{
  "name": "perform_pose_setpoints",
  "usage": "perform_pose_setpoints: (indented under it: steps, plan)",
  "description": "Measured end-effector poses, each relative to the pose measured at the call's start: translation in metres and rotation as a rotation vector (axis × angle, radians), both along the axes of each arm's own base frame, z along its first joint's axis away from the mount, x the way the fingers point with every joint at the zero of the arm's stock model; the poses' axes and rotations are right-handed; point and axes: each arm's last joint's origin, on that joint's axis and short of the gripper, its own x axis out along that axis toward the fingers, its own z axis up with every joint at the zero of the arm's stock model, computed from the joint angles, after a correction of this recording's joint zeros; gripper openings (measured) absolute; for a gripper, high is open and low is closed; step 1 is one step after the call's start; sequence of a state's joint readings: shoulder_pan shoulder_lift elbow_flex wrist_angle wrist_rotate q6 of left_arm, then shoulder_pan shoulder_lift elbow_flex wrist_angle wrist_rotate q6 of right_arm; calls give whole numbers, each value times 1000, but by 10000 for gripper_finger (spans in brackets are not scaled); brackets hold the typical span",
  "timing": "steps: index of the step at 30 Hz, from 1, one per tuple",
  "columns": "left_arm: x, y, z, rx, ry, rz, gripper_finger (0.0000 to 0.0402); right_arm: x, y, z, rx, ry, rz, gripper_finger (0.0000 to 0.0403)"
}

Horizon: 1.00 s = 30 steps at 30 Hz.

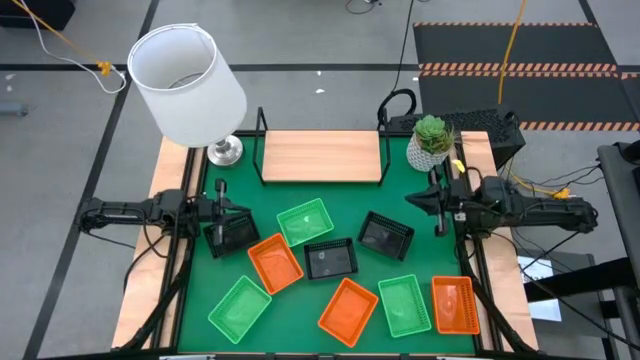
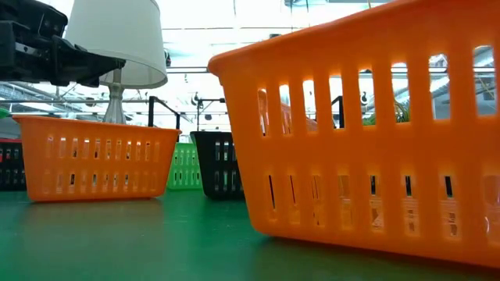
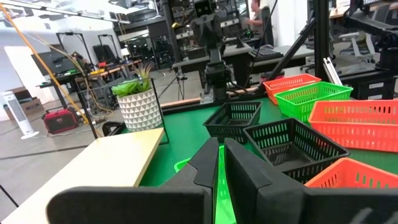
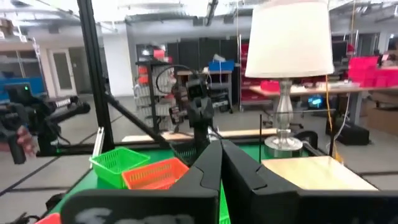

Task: Stack baskets on shelf by color
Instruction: Put the right black bin on the shelf

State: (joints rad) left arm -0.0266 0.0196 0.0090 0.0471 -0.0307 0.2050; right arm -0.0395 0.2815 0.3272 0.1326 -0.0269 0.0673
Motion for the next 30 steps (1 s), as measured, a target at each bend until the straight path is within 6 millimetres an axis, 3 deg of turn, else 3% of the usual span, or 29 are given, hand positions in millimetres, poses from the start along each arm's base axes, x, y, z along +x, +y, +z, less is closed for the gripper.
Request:
perform_pose_setpoints:
  steps: [18, 23, 30]
  plan:
    - [0, 0, 1, 0, -7, -2, 31, 15, -1, 134, 26, 205, -30, 0]
    - [0, 0, 1, 0, -7, -3, 31, 16, -1, 151, 77, 265, -32, 0]
    - [0, 0, 1, 0, -9, -4, 31, 21, -2, 148, 93, 325, -35, 0]
